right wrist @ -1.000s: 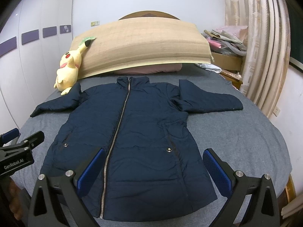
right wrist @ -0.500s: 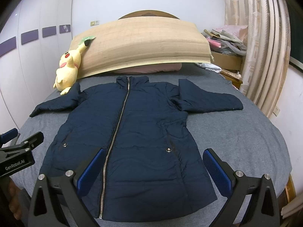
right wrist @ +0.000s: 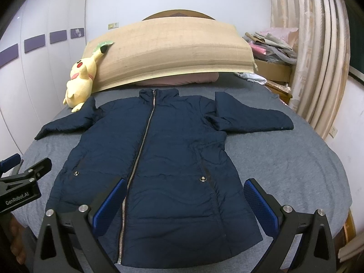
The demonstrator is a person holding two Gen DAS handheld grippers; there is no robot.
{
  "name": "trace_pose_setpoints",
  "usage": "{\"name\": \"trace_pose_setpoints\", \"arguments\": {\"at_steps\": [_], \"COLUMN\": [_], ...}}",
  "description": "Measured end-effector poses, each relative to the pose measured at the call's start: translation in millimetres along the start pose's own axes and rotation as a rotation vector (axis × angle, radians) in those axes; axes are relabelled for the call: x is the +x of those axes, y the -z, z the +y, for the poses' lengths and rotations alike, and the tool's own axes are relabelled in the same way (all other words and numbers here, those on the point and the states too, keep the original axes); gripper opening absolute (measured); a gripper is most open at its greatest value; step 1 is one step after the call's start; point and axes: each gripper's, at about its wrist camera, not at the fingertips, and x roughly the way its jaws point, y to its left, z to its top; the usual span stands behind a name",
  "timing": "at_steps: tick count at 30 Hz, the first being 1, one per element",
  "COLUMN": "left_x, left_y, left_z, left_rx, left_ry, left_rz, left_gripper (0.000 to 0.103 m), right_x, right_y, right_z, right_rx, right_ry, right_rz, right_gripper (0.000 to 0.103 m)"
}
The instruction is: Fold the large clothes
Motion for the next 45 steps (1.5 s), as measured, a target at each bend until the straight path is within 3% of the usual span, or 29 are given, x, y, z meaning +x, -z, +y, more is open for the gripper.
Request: {"name": "trace_pose_setpoints", "arguments": {"at_steps": [17, 25, 33, 39, 45], "left_x": [3, 26, 83, 99, 131], "left_y": [3, 8, 36, 31, 28], "left_z": [-2, 5, 17, 3, -5], "left_rx": [0.005, -0.011, -0.033, 0.033, 0.075], "left_ry": [-0.002, 0.030, -0.024, -0.040, -0.052], "left_rz": [0.005, 0.064, 0.234, 0.238, 0.299], "left_gripper": [0.103, 0.103, 0.103, 0.103, 0.103], "right_x": [5, 16, 35, 76, 148], "right_y": [4, 11, 14, 0, -21], "right_z": [-2, -25, -137, -246, -333], "right_rx": [0.004, 0.059, 0.341, 0.662, 0.941], "right_ry": [-0.006, -0.036, -0.102, -0.206, -0.267], "right_rz": [0.013, 0.027, 0.035, 0.021, 0.047], "right_gripper": [0.103, 0.103, 0.103, 0.103, 0.102]}}
